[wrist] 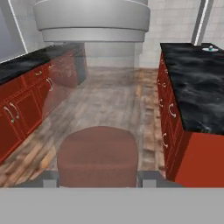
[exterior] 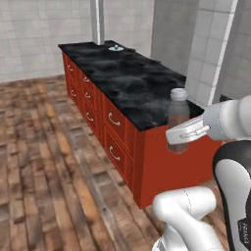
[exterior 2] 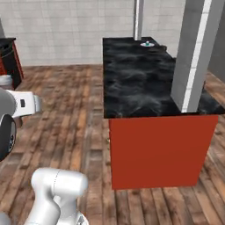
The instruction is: Take the cinnamon bottle from the cabinet and place it on the dining table, next to the plate with the cupcake. Then take the chocolate from the dining counter and place it on the cupcake plate.
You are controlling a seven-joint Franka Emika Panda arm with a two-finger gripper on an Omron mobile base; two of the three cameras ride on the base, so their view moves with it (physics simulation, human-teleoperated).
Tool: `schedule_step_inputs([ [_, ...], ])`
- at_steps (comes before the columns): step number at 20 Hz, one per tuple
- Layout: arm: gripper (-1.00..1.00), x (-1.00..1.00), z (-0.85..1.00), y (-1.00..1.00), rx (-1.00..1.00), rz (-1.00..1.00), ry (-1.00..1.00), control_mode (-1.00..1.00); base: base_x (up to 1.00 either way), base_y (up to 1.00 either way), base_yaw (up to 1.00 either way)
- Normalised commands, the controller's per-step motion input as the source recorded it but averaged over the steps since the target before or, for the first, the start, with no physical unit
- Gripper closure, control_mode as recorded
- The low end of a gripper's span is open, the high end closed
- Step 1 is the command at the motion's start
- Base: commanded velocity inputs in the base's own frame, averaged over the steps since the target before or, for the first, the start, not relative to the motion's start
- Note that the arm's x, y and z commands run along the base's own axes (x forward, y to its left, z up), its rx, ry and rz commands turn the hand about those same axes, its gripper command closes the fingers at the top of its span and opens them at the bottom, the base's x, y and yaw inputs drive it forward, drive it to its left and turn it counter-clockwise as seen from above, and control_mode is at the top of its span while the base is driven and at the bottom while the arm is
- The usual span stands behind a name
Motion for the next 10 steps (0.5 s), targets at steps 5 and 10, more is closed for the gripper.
schedule_step_inputs([
  [5,1.0,0.0,0.0,0.0,0.0,0.0,0.0,1.0,0.63,-0.98,-0.37],
  [10,1.0,0.0,0.0,0.0,0.0,0.0,0.0,1.0,0.6,-1.0,-0.36],
])
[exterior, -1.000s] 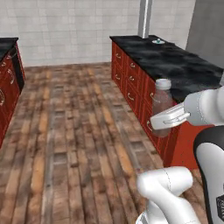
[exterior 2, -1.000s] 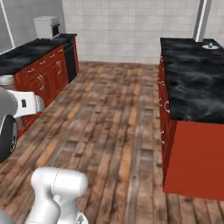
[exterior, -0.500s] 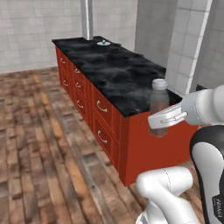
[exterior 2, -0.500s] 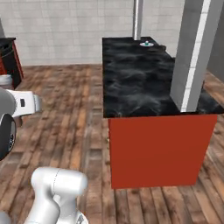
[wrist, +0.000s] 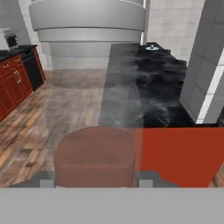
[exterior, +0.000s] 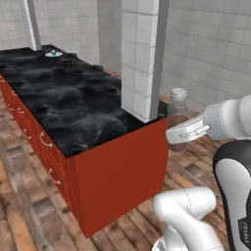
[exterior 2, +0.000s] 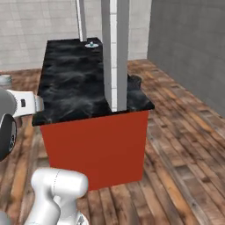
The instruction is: Take the cinnamon bottle from the cabinet and place it on the dining table, next to the plate with the cupcake. Then take the chocolate from the dining counter and place it on the cupcake plate.
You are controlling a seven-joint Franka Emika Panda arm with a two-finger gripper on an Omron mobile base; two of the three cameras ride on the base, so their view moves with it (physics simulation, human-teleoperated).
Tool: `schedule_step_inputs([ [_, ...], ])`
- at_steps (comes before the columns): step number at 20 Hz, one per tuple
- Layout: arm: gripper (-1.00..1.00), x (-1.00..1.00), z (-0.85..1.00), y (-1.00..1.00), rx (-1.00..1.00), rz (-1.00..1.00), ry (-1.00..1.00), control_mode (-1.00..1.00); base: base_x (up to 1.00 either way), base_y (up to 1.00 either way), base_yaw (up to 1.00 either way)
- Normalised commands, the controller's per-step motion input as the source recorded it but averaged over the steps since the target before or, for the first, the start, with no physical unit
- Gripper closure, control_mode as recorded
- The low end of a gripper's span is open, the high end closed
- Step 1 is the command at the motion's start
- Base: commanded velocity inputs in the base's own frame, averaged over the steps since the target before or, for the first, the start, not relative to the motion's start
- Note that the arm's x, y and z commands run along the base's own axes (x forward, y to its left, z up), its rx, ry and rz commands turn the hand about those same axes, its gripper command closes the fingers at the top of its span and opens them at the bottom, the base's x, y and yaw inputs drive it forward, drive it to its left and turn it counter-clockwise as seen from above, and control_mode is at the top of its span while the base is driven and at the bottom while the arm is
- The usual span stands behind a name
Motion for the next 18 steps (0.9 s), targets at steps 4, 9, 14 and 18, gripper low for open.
schedule_step_inputs([
  [4,1.0,0.0,0.0,0.0,0.0,0.0,0.0,1.0,0.61,-0.93,-0.34],
  [9,1.0,0.0,0.0,0.0,0.0,0.0,0.0,1.0,0.68,-0.96,-0.28],
  [14,1.0,0.0,0.0,0.0,0.0,0.0,0.0,1.0,0.84,-0.94,-0.23],
  [18,1.0,0.0,0.0,0.0,0.0,0.0,0.0,1.0,0.97,-0.76,-0.1],
])
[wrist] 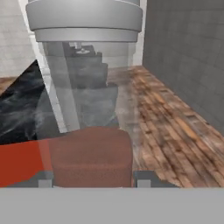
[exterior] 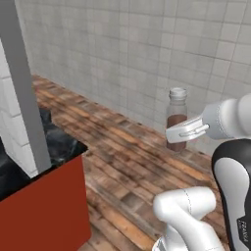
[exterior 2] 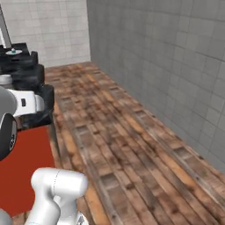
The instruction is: Take the cinnamon bottle from the cabinet and place it on the dining table, next to the plate with the cupcake. Then take the chocolate from the dining counter and place it on the cupcake plate.
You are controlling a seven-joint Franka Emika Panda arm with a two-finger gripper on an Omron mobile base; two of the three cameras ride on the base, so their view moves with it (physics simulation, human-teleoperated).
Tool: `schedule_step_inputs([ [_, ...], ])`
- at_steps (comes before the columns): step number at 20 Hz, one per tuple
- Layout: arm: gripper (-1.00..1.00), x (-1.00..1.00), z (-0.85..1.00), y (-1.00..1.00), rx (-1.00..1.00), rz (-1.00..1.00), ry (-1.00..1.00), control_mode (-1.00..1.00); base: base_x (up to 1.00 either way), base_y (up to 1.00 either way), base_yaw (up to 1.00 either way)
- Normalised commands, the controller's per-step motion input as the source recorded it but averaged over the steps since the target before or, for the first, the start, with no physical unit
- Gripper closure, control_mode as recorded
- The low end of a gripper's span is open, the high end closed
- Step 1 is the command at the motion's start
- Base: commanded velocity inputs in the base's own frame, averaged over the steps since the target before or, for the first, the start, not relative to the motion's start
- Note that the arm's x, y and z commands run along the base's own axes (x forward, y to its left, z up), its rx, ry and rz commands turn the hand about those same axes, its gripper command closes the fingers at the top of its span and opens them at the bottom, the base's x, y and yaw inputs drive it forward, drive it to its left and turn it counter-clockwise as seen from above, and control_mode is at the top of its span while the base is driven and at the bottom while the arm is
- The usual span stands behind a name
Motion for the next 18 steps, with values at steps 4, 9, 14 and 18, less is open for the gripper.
schedule_step_inputs([
  [4,1.0,0.0,0.0,0.0,0.0,0.0,0.0,1.0,1.0,-0.64,-0.02],
  [9,1.0,0.0,0.0,0.0,0.0,0.0,0.0,1.0,1.0,-0.41,0.0],
  [14,1.0,0.0,0.0,0.0,0.0,0.0,0.0,1.0,1.0,-0.35,0.0],
  [18,1.0,0.0,0.0,0.0,0.0,0.0,0.0,1.0,1.0,-0.27,0.0],
])
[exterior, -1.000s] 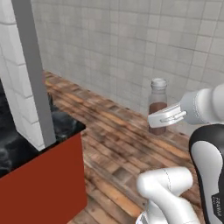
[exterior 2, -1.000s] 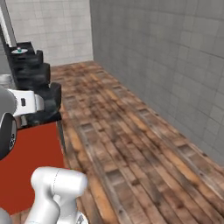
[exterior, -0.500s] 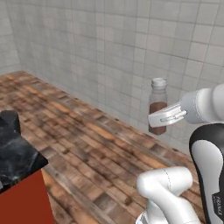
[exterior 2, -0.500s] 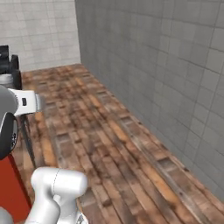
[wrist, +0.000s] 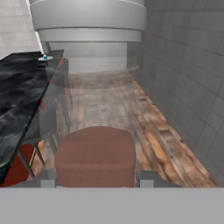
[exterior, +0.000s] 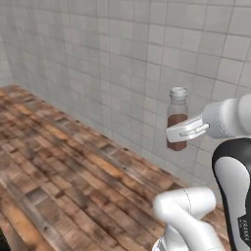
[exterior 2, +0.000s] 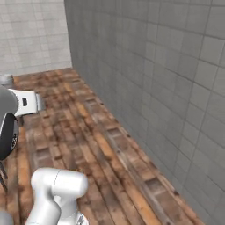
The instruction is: Take the cinnamon bottle from the cabinet and place it on the dining table, next to the plate with the cupcake. Then take the chocolate from the dining counter and place it on the cupcake plate.
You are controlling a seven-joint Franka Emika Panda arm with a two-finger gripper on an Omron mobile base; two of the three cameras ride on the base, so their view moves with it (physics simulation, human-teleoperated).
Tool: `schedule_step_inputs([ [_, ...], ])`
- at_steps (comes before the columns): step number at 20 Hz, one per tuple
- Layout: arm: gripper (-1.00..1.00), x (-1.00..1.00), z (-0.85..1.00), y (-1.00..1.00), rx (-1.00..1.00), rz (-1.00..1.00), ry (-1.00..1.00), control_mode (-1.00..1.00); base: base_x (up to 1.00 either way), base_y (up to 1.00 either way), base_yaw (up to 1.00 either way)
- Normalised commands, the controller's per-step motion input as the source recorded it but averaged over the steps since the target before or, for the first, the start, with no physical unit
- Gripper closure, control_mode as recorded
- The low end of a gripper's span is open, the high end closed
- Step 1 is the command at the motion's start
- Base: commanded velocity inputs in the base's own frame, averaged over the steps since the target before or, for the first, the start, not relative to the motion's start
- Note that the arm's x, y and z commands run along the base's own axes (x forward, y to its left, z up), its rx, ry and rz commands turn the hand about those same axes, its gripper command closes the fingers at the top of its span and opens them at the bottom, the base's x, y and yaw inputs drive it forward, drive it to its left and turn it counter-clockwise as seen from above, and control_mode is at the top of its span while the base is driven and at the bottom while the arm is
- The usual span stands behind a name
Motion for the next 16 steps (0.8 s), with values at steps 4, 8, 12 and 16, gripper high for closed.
schedule_step_inputs([
  [4,1.0,0.0,0.0,0.0,0.0,0.0,0.0,1.0,1.0,-0.02,0.0],
  [8,1.0,0.0,0.0,0.0,0.0,0.0,0.0,1.0,1.0,0.0,0.0],
  [12,1.0,0.0,0.0,0.0,0.0,0.0,0.0,1.0,1.0,0.0,0.18],
  [16,1.0,0.0,0.0,0.0,0.0,0.0,0.0,1.0,1.0,0.0,0.29],
])
